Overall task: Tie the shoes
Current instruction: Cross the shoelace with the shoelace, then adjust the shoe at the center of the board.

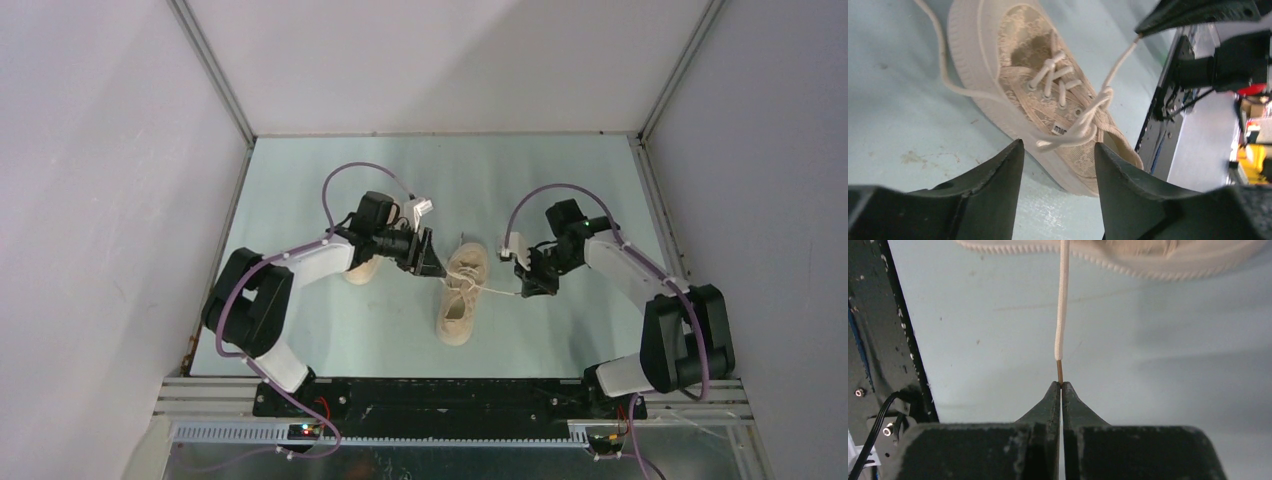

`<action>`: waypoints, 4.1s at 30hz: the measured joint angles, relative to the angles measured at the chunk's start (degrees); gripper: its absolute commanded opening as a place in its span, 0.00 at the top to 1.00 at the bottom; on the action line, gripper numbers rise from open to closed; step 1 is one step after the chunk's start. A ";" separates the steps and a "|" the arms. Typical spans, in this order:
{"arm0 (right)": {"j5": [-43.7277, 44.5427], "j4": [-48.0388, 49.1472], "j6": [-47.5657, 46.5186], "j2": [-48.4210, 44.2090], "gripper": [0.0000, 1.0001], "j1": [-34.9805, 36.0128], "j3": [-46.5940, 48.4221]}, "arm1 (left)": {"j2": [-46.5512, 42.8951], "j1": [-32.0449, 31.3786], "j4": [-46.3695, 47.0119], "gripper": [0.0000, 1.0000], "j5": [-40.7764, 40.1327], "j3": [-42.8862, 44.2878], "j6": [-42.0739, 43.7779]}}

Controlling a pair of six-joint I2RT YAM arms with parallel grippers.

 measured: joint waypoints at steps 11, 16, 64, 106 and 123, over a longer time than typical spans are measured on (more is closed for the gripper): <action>3.58 3.15 4.00 -5.11 1.00 -1.70 -5.38 | 8.04 0.96 -0.20 0.42 -14.36 4.98 -16.76; 5.38 5.33 6.38 -5.11 1.00 -1.70 -6.16 | 10.43 1.09 -4.74 0.43 -18.29 9.75 -13.18; 8.28 9.84 10.12 -3.98 1.00 -7.74 -6.82 | 6.51 -7.06 -26.93 1.00 -21.75 15.13 66.03; -2.08 17.64 22.27 6.91 0.44 10.08 0.07 | 12.24 -6.34 -32.79 0.70 -2.75 23.61 69.72; -0.57 15.69 29.92 10.51 1.00 12.00 3.61 | 12.13 -4.02 -30.01 1.00 0.96 19.56 60.59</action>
